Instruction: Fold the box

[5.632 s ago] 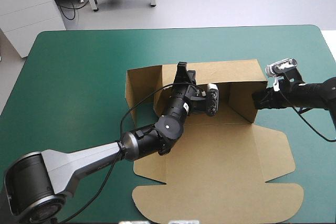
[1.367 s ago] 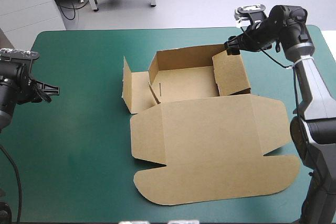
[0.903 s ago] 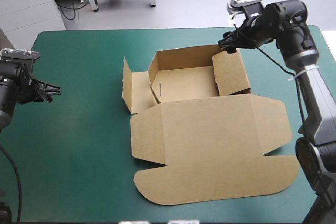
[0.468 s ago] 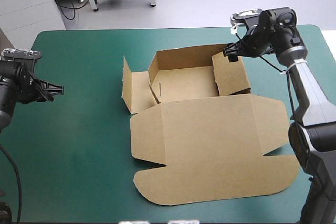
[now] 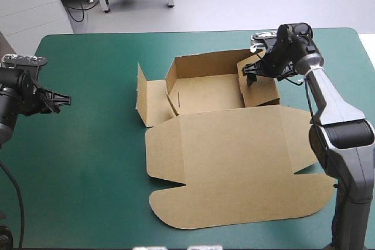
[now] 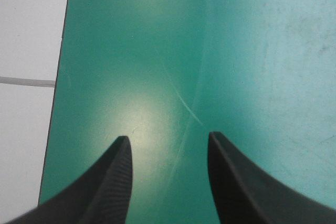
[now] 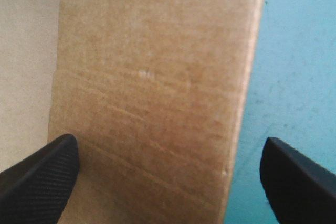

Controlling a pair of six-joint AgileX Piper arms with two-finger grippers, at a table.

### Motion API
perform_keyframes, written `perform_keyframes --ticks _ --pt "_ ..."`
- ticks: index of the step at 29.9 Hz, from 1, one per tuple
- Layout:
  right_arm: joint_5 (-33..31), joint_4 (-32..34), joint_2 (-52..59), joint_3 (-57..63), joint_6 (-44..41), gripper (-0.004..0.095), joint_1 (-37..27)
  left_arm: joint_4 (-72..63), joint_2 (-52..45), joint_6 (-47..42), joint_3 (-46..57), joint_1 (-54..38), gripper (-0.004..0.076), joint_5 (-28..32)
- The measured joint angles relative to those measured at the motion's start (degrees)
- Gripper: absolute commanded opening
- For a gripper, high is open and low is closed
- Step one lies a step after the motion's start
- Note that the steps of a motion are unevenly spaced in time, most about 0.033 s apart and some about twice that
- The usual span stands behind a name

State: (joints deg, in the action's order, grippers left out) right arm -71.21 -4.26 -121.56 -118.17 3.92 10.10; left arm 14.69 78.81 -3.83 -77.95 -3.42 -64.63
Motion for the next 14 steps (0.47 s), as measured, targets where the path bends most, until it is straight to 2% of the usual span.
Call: perform_keyframes --ticks 3,11,12,14 --pt "0.1 0.1 -0.3 0.0 -0.8 0.0661 0.0 0.0 0.0 0.0 0.0 0.0 0.0323 0.0" --pt "0.2 0.8 -0.6 0.0 -1.4 0.0039 0.0 0.0 0.0 0.2 0.0 0.0 0.0323 0.0" --pt "0.2 1.2 -0.6 0.0 -1.2 -0.0011 0.0 0.0 0.0 0.2 0.0 0.0 0.0323 0.0" --pt "0.3 1.8 -0.6 0.0 -0.6 -0.0018 -0.1 0.0 0.0 0.2 0.0 0.0 0.0323 0.0"
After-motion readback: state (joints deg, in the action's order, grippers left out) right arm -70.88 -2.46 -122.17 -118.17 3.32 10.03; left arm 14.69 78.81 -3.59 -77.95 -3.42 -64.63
